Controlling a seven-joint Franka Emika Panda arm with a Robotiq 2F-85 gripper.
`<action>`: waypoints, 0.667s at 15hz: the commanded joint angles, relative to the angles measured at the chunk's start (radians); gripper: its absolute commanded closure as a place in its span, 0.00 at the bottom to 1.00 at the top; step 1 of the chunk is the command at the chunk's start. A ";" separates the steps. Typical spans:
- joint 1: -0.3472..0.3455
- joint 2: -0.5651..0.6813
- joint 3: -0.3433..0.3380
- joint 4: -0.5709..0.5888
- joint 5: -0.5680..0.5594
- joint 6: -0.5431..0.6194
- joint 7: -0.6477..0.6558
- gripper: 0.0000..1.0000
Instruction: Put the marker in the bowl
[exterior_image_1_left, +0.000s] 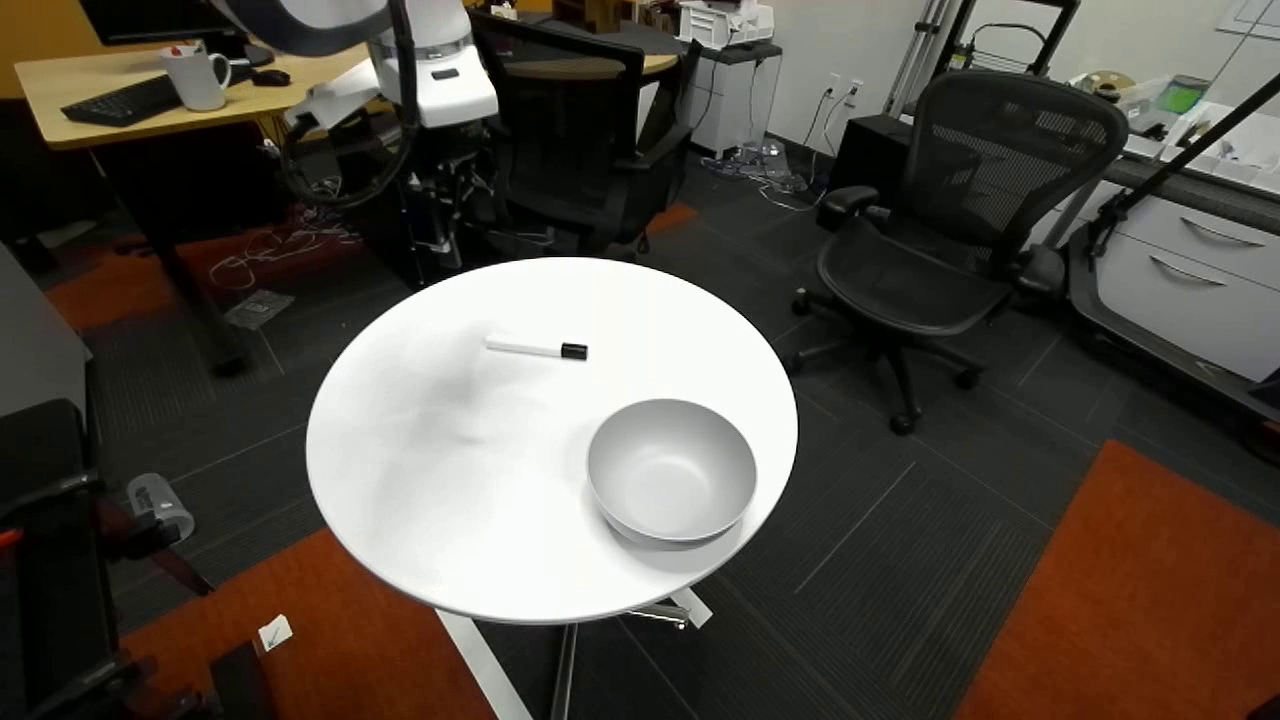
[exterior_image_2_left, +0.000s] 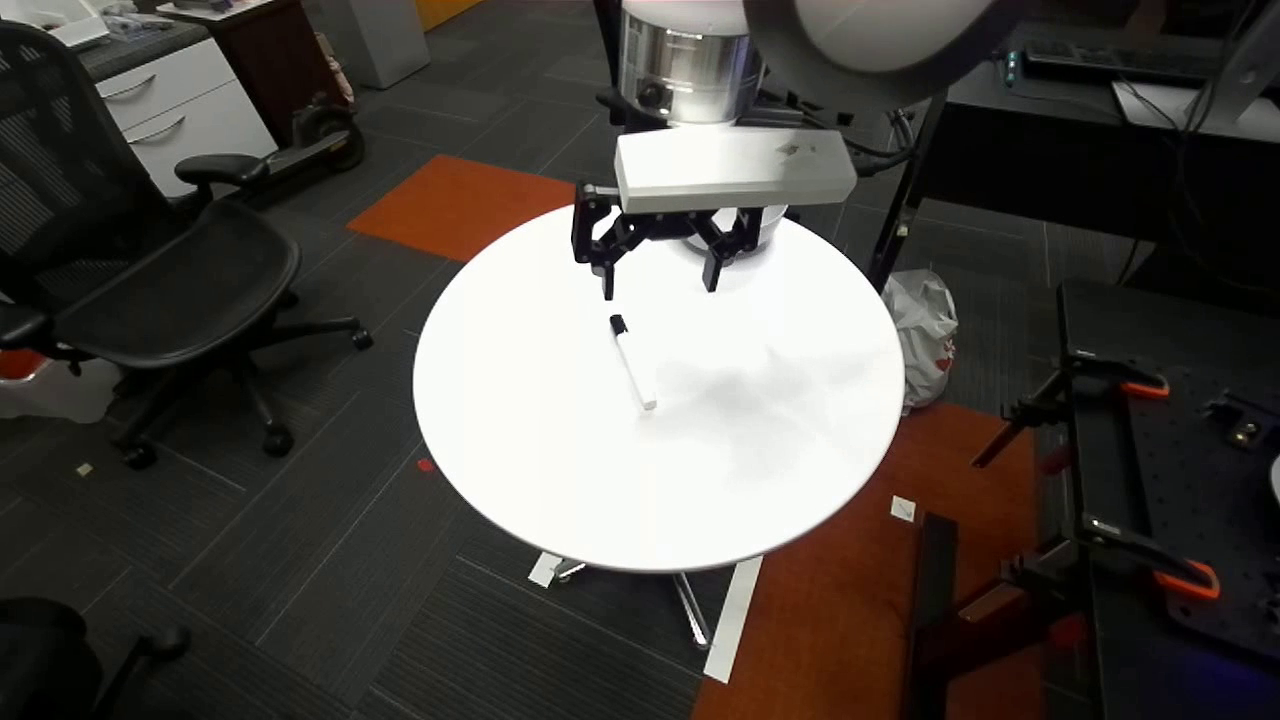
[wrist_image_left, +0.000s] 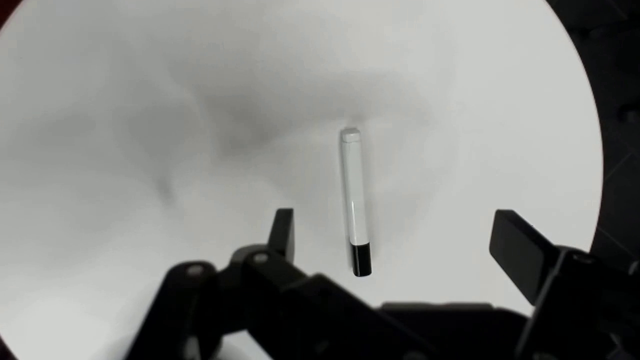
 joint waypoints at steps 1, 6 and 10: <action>0.036 0.094 -0.039 0.091 -0.012 -0.037 0.039 0.00; 0.049 0.191 -0.062 0.152 0.006 -0.054 0.028 0.00; 0.050 0.247 -0.070 0.195 0.017 -0.057 0.023 0.00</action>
